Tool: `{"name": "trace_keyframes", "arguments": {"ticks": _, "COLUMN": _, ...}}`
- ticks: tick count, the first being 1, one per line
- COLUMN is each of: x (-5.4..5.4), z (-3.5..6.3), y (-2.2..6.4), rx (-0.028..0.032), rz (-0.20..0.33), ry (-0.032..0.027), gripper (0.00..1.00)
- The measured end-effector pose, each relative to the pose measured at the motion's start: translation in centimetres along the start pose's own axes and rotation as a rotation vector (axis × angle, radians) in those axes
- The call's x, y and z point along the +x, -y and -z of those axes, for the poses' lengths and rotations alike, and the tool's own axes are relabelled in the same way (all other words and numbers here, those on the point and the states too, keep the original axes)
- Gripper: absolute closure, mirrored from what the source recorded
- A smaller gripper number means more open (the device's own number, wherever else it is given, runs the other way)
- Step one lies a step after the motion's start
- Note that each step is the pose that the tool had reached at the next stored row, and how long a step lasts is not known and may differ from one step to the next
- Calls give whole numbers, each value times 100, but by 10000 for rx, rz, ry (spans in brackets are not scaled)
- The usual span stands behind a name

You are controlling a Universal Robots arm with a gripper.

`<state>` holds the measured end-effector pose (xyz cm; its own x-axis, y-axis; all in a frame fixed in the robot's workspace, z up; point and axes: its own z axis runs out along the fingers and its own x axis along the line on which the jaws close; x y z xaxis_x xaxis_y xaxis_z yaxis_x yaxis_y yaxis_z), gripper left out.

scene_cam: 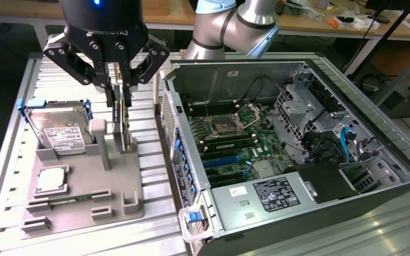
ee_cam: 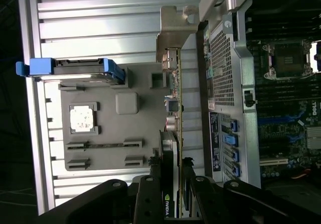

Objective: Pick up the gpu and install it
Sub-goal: 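Pick up the gpu and move the gpu toward the slot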

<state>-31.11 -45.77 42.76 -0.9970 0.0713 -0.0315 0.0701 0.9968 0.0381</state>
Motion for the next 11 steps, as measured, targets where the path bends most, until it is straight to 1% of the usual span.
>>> {"name": "trace_keyframes", "arguments": {"ticks": 11, "x": -1, "z": 30, "y": -1, "rx": 2, "rz": 0, "ry": 0, "gripper": 73}}
